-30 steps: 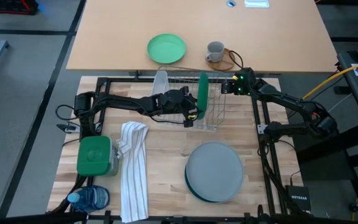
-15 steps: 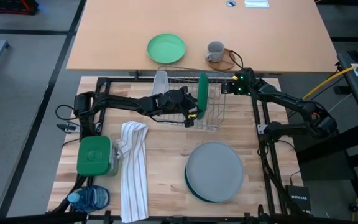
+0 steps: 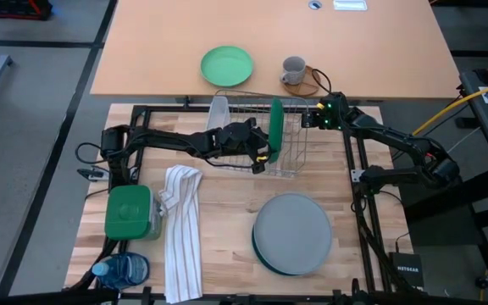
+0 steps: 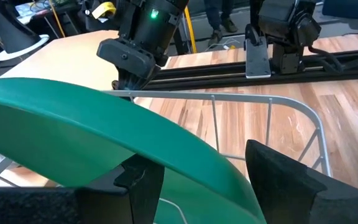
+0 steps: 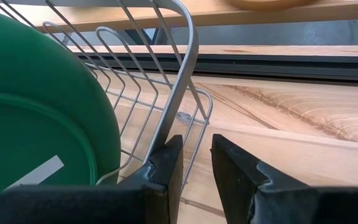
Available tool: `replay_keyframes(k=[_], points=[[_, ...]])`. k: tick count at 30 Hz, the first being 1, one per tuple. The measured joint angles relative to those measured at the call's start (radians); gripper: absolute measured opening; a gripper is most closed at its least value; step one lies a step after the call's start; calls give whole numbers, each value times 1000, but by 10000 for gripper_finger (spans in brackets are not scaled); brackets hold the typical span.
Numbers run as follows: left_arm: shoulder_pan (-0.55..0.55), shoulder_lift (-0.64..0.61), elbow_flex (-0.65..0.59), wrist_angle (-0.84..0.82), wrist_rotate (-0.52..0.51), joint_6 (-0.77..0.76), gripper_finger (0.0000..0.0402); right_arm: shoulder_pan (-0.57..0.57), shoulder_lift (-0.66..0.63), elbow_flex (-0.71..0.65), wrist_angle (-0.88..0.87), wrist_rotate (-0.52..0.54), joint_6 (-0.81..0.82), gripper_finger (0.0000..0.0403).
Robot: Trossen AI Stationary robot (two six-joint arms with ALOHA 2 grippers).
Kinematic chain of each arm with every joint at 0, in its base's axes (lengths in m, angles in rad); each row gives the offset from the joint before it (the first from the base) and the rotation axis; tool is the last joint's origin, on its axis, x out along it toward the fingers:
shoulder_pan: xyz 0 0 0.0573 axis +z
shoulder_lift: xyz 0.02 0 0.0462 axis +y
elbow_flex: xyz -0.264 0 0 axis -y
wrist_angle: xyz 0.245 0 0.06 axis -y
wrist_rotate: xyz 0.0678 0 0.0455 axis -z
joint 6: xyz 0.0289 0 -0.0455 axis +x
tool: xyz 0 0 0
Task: Sort dishes
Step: Put the dark green plate in the dish rack
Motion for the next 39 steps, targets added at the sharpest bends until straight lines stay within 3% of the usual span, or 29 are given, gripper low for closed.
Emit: replay_keyframes(k=[13,20,39], points=[[0,0,0,-33,-1,-5,212,0,0,0,0,0,0,89],[-1,0,0,-94,-36,-88,212,0,0,0,-1,-6,0,89],[-34,0,0,-83,-41,-73,212,0,0,0,-1,-7,0,89]])
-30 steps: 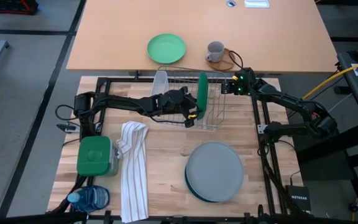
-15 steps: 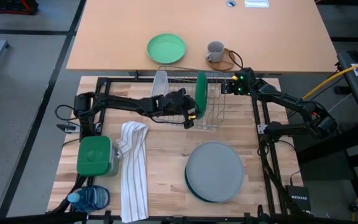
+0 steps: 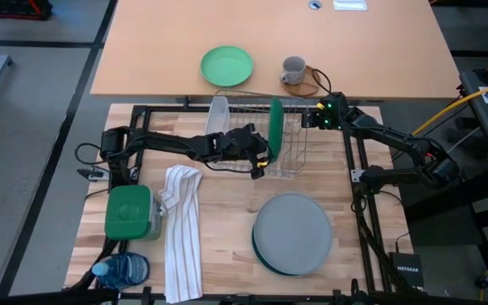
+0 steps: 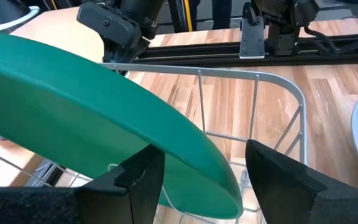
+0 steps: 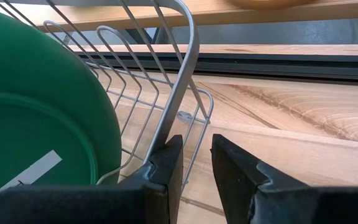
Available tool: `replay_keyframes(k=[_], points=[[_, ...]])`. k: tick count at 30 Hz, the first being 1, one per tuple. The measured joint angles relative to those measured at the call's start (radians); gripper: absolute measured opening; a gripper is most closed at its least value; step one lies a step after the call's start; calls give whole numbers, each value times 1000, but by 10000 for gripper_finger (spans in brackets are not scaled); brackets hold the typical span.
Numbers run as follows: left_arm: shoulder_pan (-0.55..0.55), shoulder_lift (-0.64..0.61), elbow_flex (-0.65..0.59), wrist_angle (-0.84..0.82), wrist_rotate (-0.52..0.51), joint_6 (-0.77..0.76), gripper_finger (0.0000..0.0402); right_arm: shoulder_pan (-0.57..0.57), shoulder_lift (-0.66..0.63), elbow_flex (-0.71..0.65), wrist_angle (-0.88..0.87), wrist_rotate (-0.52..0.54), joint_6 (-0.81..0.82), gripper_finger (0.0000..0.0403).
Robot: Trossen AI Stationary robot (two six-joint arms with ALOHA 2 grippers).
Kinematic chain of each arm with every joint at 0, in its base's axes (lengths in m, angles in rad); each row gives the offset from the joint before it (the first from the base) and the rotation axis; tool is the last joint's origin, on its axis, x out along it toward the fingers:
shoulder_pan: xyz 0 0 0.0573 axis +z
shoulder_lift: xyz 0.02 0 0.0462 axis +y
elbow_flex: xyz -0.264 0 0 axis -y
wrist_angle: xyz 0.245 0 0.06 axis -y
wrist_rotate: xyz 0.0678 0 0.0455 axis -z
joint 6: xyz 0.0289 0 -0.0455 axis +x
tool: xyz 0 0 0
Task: Sort dishes
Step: Put the dark green plate in the dish rack, then put the gray plate in the dish rack
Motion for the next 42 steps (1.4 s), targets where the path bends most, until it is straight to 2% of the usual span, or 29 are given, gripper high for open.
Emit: replay_keyframes(k=[27,42], points=[[-6,-17,0,-91,2,-99,212,0,0,0,-3,-1,0,89],[-20,-84,0,-300,2,-140,212,0,-1,0,-7,-2,0,89]])
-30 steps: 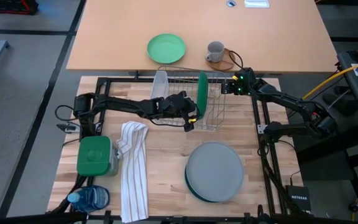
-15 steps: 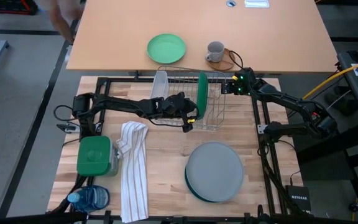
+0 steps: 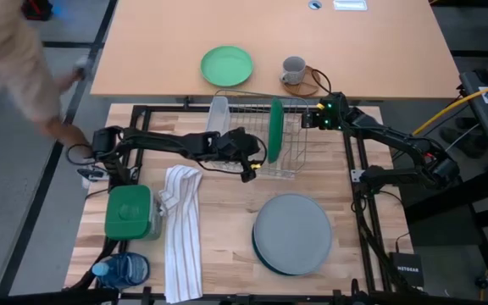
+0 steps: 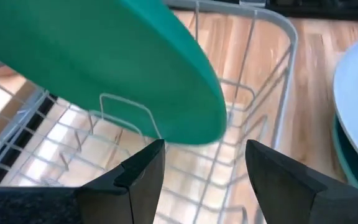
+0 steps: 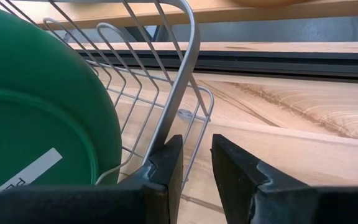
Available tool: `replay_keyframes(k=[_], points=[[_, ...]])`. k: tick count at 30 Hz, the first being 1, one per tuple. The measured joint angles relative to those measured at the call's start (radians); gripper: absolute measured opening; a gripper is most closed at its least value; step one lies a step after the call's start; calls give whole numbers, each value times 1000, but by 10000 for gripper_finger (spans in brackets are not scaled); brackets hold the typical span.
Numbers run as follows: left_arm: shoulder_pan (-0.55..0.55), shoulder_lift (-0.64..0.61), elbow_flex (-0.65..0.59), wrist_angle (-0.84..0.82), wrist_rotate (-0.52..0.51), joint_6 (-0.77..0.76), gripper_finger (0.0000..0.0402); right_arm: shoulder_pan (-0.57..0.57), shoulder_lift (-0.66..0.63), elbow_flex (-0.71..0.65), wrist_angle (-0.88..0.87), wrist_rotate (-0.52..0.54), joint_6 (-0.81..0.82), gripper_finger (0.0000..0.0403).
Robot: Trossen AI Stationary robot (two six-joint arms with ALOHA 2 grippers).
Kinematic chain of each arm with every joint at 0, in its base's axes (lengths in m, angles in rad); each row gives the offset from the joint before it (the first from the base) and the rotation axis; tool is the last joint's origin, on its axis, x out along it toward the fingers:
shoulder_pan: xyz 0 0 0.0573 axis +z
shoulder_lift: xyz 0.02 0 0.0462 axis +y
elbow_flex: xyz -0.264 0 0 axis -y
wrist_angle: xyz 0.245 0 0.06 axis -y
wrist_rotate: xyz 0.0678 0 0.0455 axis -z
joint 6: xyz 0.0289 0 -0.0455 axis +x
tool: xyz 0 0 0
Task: Sort dishes
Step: Put the gray plate in the dish rack
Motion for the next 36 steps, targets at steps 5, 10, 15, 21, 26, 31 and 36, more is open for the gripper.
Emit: replay_keyframes(k=[5,10,15,21,26,31,36], points=[[-27,-37,0,-58,19,-18,212,0,0,0,0,0,-27,89],[-76,-79,0,-140,23,-19,212,0,-5,0,-1,0,-30,89],[-144,-86,0,-179,27,23,212,0,-35,0,-9,1,-33,89],[-234,-78,0,-193,106,242,212,0,-112,0,-59,-3,-49,89],[-309,-76,0,-175,110,476,211,0,-204,1,-134,-57,-49,89],[-364,-44,1,-97,110,631,202,1,-298,1,-206,-141,-39,89],[-389,18,1,-39,114,662,191,1,-384,1,-259,-246,-31,89]])
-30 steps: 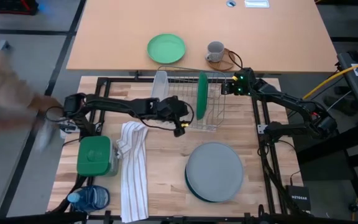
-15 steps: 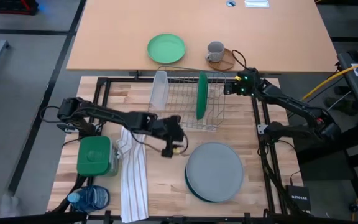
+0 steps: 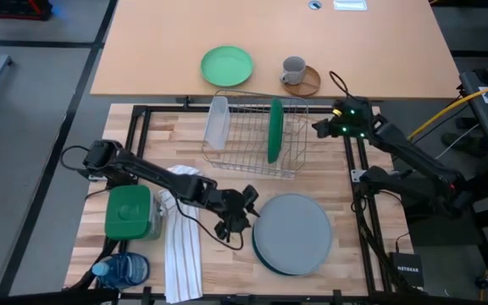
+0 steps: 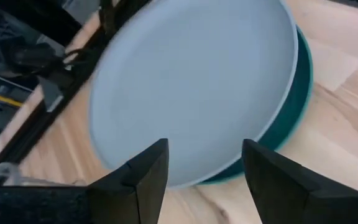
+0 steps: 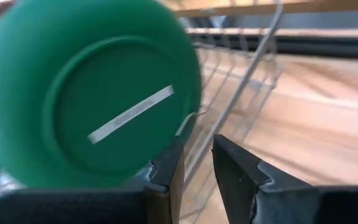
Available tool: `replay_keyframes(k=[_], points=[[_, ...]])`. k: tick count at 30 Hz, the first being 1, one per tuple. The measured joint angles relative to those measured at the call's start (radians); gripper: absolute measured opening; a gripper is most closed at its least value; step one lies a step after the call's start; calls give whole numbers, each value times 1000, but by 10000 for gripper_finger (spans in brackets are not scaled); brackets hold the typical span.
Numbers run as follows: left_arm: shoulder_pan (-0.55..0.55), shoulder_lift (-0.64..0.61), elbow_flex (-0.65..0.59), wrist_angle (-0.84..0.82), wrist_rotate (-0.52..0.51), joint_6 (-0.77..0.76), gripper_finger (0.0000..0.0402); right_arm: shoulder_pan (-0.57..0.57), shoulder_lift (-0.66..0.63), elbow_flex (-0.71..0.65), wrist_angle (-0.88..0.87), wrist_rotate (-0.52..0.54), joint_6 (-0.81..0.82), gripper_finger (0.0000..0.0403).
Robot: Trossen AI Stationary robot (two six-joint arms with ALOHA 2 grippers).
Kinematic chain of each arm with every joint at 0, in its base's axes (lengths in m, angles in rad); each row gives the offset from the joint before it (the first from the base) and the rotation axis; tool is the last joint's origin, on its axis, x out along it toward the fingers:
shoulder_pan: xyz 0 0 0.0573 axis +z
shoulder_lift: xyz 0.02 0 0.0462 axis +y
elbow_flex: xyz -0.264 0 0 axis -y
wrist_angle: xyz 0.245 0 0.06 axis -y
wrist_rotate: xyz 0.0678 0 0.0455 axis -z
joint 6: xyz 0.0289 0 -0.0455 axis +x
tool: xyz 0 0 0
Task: Sort dishes
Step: Put the gray plate in the dish rack
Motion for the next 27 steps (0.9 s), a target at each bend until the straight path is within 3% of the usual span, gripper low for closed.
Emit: replay_keyframes(k=[7,12,16,27], points=[[-36,85,0,7,2,40,187,0,-91,0,-89,-127,32,89],[-58,133,0,48,-8,147,185,0,-134,0,-176,-130,42,89],[-68,153,0,122,-83,211,182,0,-156,0,-236,-125,43,89],[-53,175,0,103,-95,310,182,0,-161,0,-303,-109,43,89]])
